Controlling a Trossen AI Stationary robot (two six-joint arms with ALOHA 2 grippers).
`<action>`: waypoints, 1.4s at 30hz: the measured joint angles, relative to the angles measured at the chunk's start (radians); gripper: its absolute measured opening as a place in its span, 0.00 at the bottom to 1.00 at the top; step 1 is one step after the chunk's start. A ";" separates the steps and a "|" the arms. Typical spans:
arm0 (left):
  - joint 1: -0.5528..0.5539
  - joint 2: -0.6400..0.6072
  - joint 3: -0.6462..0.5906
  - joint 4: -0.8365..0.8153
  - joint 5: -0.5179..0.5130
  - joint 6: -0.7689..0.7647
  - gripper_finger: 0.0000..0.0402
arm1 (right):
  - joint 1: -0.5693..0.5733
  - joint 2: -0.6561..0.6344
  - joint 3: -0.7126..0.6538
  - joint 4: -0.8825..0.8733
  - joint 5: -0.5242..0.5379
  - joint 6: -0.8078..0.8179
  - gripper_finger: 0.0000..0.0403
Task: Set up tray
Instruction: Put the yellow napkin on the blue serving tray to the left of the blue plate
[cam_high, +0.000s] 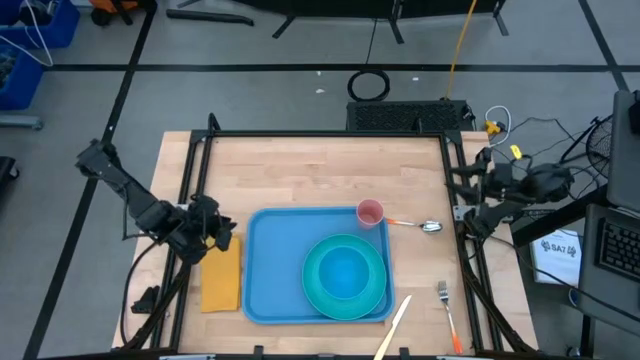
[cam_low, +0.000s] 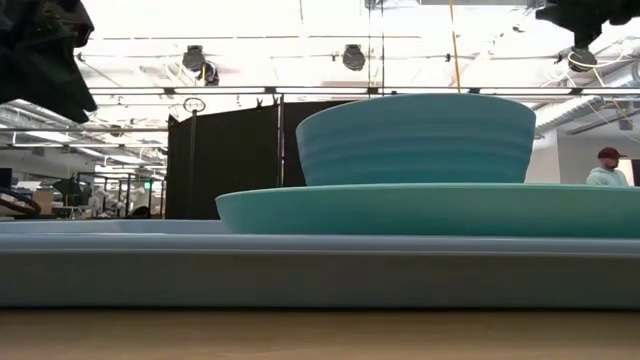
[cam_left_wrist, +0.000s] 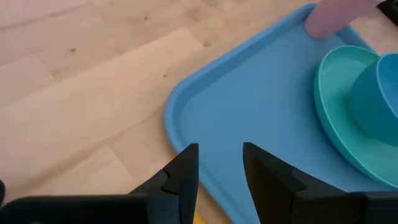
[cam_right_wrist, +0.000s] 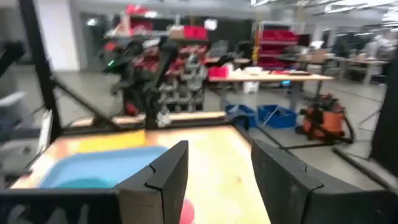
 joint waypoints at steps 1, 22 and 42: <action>-0.001 -0.002 0.000 -0.005 -0.009 0.000 0.32 | 0.000 -0.001 -0.014 0.004 0.030 0.001 0.41; -0.010 -0.061 0.000 0.048 -0.122 0.267 0.32 | -0.005 0.001 -0.616 0.765 -0.103 -0.104 0.41; -0.010 -0.085 0.000 0.121 -0.118 0.346 0.32 | -0.379 0.001 -0.648 0.705 -0.307 -0.030 0.41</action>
